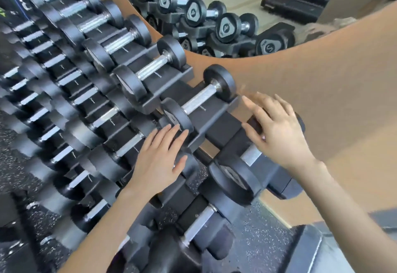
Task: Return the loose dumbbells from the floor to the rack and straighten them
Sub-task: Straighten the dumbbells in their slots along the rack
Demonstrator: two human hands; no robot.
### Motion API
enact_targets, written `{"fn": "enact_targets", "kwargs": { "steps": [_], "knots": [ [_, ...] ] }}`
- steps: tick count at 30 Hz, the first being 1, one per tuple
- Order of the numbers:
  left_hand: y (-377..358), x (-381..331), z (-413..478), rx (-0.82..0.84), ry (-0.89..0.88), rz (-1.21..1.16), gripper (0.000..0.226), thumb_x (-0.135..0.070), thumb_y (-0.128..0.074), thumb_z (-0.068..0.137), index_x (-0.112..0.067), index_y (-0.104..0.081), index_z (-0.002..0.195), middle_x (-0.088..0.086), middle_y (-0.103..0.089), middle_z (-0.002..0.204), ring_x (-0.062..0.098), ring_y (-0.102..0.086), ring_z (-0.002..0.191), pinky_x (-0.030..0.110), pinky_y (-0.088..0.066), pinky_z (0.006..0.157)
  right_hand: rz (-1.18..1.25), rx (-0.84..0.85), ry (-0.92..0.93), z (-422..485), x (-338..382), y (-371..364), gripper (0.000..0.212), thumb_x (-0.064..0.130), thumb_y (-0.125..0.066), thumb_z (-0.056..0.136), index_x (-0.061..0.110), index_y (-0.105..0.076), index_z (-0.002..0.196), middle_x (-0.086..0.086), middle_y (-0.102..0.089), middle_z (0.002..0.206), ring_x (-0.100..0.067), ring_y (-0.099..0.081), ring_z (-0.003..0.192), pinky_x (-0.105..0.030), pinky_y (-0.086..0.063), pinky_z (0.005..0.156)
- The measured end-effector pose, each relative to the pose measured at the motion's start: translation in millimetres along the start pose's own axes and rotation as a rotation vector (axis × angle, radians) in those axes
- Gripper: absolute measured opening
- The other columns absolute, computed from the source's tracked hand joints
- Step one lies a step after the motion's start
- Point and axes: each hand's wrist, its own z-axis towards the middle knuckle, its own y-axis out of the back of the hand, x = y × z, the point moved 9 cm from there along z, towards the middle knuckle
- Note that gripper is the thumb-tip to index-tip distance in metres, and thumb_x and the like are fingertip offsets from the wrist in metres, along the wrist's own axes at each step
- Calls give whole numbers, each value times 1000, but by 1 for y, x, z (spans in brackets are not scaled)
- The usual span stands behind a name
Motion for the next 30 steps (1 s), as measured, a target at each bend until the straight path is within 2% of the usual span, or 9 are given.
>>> {"fn": "enact_targets", "kwargs": {
  "steps": [3, 6, 13, 17, 22, 25, 30],
  "knots": [
    [22, -18, -11, -60, -38, -19, 56, -42, -35, 93, -14, -42, 141, 11, -42, 145, 28, -38, 135, 42, -20, 114, -13, -5, -92, -48, 13, 22, 47, 32, -48, 92, 9, -48, 133, -11, -51, 134, -25, -42, 129, -45, -29, 110],
    [27, -40, -36, -56, -76, -58, 56, -40, -36, 94, -12, -40, 142, 13, -37, 148, 29, -33, 137, 45, -22, 114, 1, 21, -180, -97, 29, 27, 49, 33, -48, 92, 9, -45, 135, -11, -46, 139, -24, -36, 134, -45, -25, 112],
    [10, -92, -122, 64, -94, -65, 57, -42, -33, 93, -14, -39, 143, 12, -35, 149, 28, -32, 139, 48, -26, 113, -27, 224, -325, -217, 77, 13, 58, 35, -48, 90, 14, -34, 142, -9, -37, 147, -24, -32, 137, -46, -21, 113],
    [5, -114, -186, 117, -111, -76, 57, -41, -39, 92, -14, -39, 143, 12, -38, 148, 28, -34, 137, 49, -27, 112, -10, 293, -368, -275, 115, 14, 56, 37, -42, 91, 13, -36, 141, -11, -39, 145, -26, -34, 136, -47, -24, 112],
    [-3, -105, -267, 242, -132, -18, 59, -44, -33, 92, -16, -38, 143, 11, -40, 147, 27, -36, 136, 44, -19, 113, -43, 440, -436, -330, 152, 16, 58, 40, -41, 88, 13, -39, 139, -12, -42, 143, -27, -36, 134, -49, -28, 108],
    [-5, -83, -300, 290, -112, 31, 60, -46, -32, 91, -17, -38, 143, 11, -42, 146, 27, -37, 135, 45, -23, 112, -83, 525, -403, -347, 168, 15, 62, 43, -37, 87, 13, -36, 141, -13, -43, 142, -28, -38, 133, -49, -28, 108],
    [-2, -54, -323, 330, -109, 28, 62, -48, -30, 90, -17, -37, 143, 11, -41, 146, 27, -36, 136, 49, -31, 110, -81, 507, -396, -339, 193, 23, 61, 42, -37, 86, 12, -39, 139, -13, -48, 137, -29, -42, 130, -51, -33, 105]
  ]
}}
